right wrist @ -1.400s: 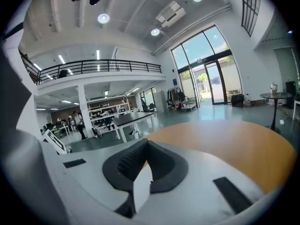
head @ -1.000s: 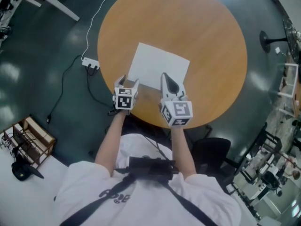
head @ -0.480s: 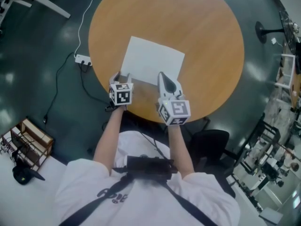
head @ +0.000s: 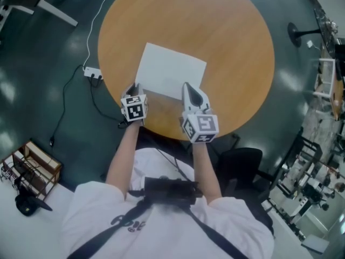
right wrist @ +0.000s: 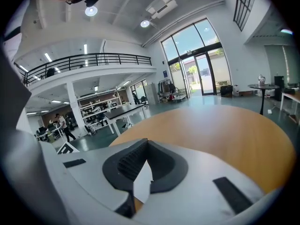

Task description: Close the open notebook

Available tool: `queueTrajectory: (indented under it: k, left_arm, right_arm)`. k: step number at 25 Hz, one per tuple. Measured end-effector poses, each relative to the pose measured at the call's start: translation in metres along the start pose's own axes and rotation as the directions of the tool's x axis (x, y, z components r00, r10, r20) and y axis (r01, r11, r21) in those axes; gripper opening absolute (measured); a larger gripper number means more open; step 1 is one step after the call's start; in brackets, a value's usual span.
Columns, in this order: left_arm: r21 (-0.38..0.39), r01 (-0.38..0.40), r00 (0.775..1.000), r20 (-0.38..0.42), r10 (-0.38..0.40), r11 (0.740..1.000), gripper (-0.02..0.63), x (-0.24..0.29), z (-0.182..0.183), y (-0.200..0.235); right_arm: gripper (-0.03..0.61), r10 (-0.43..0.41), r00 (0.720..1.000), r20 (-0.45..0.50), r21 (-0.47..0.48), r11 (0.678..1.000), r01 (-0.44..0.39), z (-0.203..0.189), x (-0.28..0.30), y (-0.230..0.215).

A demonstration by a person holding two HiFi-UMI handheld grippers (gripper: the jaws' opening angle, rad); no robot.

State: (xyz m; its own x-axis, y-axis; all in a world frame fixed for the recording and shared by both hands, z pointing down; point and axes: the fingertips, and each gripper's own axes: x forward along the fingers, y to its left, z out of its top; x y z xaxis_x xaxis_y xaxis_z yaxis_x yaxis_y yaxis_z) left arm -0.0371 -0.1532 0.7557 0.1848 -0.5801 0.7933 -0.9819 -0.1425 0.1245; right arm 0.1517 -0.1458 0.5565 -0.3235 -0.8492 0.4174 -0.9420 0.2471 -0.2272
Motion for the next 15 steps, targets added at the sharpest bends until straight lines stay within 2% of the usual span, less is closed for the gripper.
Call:
queueTrajectory:
  k: [8, 15]
  left_arm:
    - [-0.016, 0.023, 0.997, 0.071, -0.021, 1.0, 0.04, -0.016, 0.026, -0.005]
    - [0.033, 0.065, 0.988, 0.136, -0.069, 0.997, 0.038, -0.048, 0.044, -0.024]
  right_arm:
    - [0.018, -0.023, 0.999, 0.037, 0.019, 1.0, 0.022, 0.007, -0.005, -0.015]
    - [0.018, -0.064, 0.994, 0.086, 0.04, 0.997, 0.061, 0.015, -0.022, -0.032]
